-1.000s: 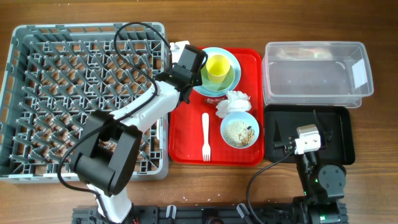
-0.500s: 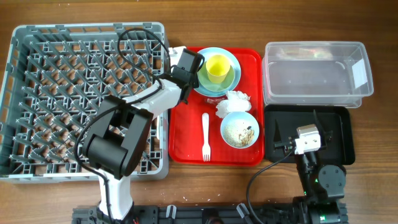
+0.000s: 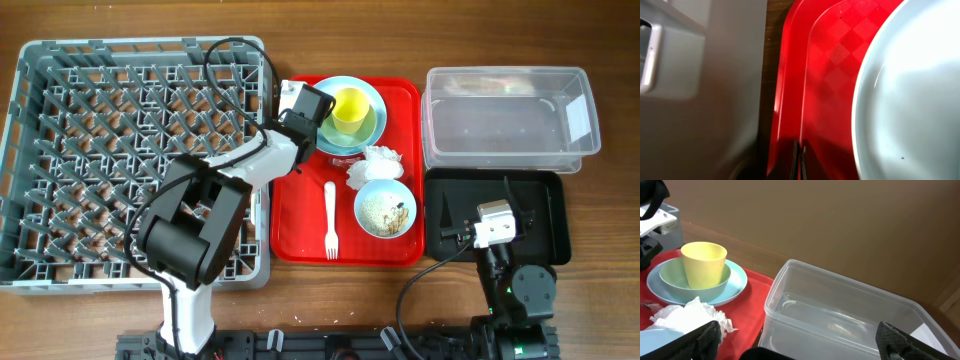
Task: Sort waste into correct bins and load items into the dishwasher rack
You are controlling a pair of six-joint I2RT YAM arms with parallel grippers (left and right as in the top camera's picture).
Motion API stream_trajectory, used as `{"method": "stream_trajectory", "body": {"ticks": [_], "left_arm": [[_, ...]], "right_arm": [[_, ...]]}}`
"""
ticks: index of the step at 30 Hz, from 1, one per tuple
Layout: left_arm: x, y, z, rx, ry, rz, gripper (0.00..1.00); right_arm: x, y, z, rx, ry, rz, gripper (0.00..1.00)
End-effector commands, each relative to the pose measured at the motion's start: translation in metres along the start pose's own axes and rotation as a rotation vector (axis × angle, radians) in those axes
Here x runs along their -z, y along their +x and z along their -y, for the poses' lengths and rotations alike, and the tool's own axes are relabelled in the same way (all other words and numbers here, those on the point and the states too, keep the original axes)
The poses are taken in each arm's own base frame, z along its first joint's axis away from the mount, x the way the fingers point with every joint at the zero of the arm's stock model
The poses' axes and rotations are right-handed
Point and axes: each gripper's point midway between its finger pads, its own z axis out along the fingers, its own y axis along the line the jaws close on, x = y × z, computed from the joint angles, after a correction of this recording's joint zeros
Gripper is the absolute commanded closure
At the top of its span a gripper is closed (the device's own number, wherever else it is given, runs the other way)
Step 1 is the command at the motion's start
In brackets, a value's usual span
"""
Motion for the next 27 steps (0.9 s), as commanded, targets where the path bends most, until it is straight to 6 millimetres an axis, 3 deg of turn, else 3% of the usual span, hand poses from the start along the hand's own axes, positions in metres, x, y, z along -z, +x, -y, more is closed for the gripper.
{"method": "stream_trajectory", "body": {"ticks": [1, 11, 16, 18, 19, 21, 22, 24, 25, 27], "left_arm": [[-0.003, 0.004, -0.013, -0.068, -0.094, 0.009, 0.96], [-0.003, 0.004, -0.016, -0.103, -0.112, 0.009, 0.96], [0.011, -0.02, -0.007, -0.08, -0.093, 0.063, 0.96], [0.036, -0.046, 0.002, -0.062, -0.06, 0.125, 0.96], [0.065, -0.072, 0.006, -0.038, -0.03, 0.183, 0.96], [0.115, -0.101, -0.003, 0.001, 0.012, 0.244, 0.96], [0.139, -0.104, -0.013, 0.064, 0.079, 0.229, 0.96], [0.158, -0.092, -0.031, 0.193, 0.241, 0.102, 0.95], [0.166, -0.084, -0.048, 0.264, 0.323, 0.022, 0.82], [0.179, -0.076, -0.095, 0.378, 0.382, -0.052, 0.77]], "right_arm": [[0.0, -0.002, -0.001, 0.009, -0.005, 0.01, 0.0], [0.0, -0.002, -0.001, 0.008, -0.005, 0.01, 0.0], [0.0, -0.002, -0.001, 0.009, -0.005, 0.01, 0.0], [0.0, -0.002, -0.001, 0.009, -0.005, 0.01, 0.0], [0.0, -0.002, -0.001, 0.009, -0.005, 0.01, 0.0], [0.0, -0.002, -0.001, 0.008, -0.005, 0.01, 0.0], [0.0, -0.002, -0.001, 0.009, -0.005, 0.01, 0.0], [0.0, -0.002, 0.0, 0.009, -0.005, 0.01, 0.0], [0.0, -0.002, -0.001, 0.009, -0.005, 0.01, 0.0], [0.0, -0.002, -0.001, 0.009, -0.005, 0.01, 0.0]]}}
